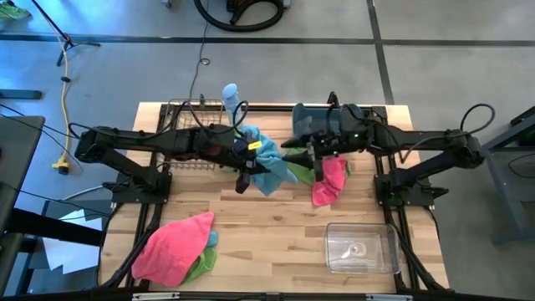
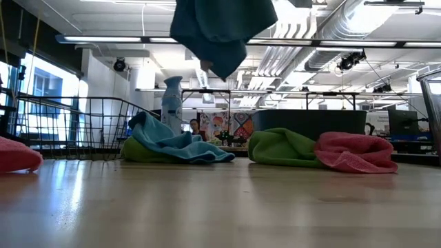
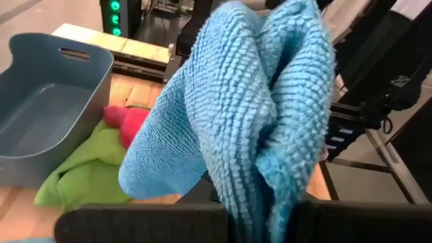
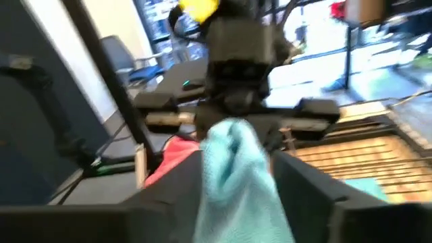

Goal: Sort microfiber towel by color & place in baskets
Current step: Put the top right blue towel into the wire basket

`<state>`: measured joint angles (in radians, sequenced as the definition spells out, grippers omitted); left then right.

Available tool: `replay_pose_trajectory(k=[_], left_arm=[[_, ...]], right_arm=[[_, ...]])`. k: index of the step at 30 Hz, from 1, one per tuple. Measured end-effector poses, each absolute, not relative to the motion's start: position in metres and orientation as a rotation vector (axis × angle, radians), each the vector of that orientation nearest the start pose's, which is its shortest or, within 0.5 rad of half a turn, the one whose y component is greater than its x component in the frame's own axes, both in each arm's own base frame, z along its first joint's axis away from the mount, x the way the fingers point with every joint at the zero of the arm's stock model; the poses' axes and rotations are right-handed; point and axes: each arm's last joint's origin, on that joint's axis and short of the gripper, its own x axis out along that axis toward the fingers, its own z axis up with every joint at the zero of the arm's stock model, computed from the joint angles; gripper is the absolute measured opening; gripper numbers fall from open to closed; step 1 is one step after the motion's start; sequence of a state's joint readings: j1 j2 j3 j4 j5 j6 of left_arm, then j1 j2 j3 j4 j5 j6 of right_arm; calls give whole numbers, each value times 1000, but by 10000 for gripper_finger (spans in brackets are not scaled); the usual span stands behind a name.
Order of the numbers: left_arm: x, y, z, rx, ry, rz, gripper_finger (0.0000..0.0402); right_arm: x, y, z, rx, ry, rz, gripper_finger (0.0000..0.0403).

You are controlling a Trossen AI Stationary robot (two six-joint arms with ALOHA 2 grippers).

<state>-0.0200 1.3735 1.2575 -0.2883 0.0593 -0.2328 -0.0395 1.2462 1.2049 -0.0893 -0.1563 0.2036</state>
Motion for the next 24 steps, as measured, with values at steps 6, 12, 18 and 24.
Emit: replay_pose_trajectory(k=[6, 12, 18, 24], left_arm=[[291, -6, 355, -228, 500, 27, 1], [247, -6, 352, -247, 447, 182, 1], [188, 0, 340, -347, 273, 408, 0], [125, 12, 363, -293, 68, 608, 0]], right_arm=[[245, -15, 405, 190, 148, 19, 277], [215, -17, 415, 237, 150, -52, 283], [206, -18, 420, 226, 119, -102, 284], [210, -20, 418, 209, 130, -160, 284]])
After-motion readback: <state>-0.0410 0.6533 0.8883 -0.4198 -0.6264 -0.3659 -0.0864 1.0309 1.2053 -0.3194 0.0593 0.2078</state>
